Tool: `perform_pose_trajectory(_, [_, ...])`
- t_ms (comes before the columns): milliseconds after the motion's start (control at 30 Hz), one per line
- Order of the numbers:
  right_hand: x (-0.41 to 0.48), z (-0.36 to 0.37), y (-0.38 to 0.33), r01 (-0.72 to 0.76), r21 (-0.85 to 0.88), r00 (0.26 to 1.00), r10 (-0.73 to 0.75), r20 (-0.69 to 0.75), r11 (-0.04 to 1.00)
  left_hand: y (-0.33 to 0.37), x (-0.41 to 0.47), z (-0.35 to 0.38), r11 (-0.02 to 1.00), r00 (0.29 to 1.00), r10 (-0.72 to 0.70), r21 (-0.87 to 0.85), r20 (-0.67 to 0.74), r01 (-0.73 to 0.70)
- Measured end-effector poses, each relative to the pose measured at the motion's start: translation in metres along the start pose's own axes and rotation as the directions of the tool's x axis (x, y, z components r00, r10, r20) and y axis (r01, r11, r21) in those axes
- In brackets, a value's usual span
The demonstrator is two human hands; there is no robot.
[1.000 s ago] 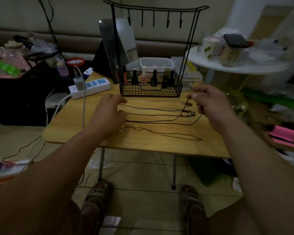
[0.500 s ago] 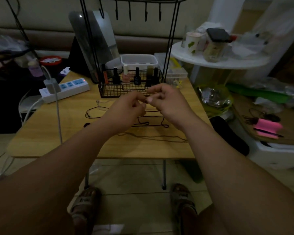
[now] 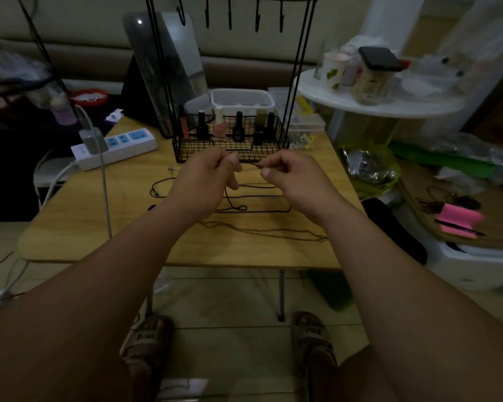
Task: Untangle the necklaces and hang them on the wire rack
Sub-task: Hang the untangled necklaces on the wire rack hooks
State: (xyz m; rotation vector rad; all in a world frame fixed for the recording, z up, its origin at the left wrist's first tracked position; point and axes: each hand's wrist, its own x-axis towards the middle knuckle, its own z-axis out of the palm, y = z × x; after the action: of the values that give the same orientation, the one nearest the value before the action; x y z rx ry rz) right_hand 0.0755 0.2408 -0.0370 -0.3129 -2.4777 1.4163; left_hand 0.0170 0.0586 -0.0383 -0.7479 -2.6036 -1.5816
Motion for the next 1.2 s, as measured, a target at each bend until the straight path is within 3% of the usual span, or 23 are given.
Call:
perform_pose_trajectory(67, [0.000,0.000,-0.001,-0.001,-0.009,1.000,0.001,-0.031,1.000,0.003,-0.002,-0.003,0.998,0.999,-0.028,-0.048,0.017,0.029])
perform_pose_trajectory(133, [0.001,-0.002,-0.002,-0.002,-0.041,0.997,-0.001,-0.074,0.999,0.006,0.000,-0.011,0.964,0.990,-0.116,-0.229,0.081,0.132])
perform_pose_trajectory(233, [0.002,-0.007,0.001,-0.053,0.041,0.995,0.057,-0.088,0.998,0.009,0.001,-0.026,0.758,0.938,-0.202,-0.562,0.280,0.331])
perform_pose_trajectory(300, [0.003,-0.009,0.001,-0.134,0.228,0.989,0.146,-0.037,0.964,0.008,0.001,-0.036,0.676,0.906,-0.202,-0.616,0.371,0.403])
perform_pose_trajectory(400, [0.003,-0.013,0.000,-0.229,0.423,0.973,0.214,0.082,0.877,0.006,-0.001,-0.044,0.662,0.895,-0.205,-0.618,0.397,0.425])
perform_pose_trajectory(467, [0.003,-0.017,0.000,-0.230,0.428,0.972,0.181,0.153,0.874,0.006,0.000,-0.048,0.682,0.907,-0.176,-0.617,0.383,0.393])
perform_pose_trajectory(533, [0.001,-0.018,0.002,-0.193,0.285,0.973,0.146,0.179,0.939,0.004,0.001,-0.051,0.704,0.918,-0.149,-0.612,0.368,0.360])
perform_pose_trajectory(633, [-0.004,-0.016,0.003,-0.102,-0.055,0.992,0.105,0.071,0.993,0.004,-0.001,-0.056,0.799,0.943,-0.143,-0.527,0.301,0.289])
perform_pose_trajectory(733, [-0.005,-0.013,0.003,-0.070,-0.099,0.994,0.061,-0.092,0.993,0.007,-0.006,-0.061,0.974,0.982,-0.135,-0.163,0.130,0.156])
perform_pose_trajectory(800, [-0.002,-0.011,0.002,-0.131,0.025,0.982,0.133,-0.136,0.991,0.007,-0.009,-0.064,0.992,0.996,-0.083,0.096,0.026,0.081])
perform_pose_trajectory(867, [0.004,-0.010,0.002,-0.210,0.227,0.962,0.242,-0.126,0.951,0.006,-0.009,-0.068,0.980,0.996,-0.078,0.178,-0.040,0.084])
perform_pose_trajectory(967, [0.009,-0.014,0.000,-0.302,0.496,0.934,0.357,-0.018,0.814,-0.002,-0.005,-0.081,0.981,0.985,-0.146,0.117,-0.087,0.156])
perform_pose_trajectory(1200, [0.022,-0.044,-0.035,-0.347,0.533,0.932,0.348,0.103,0.772,0.020,0.013,-0.117,0.921,0.945,-0.309,-0.282,-0.108,0.269])
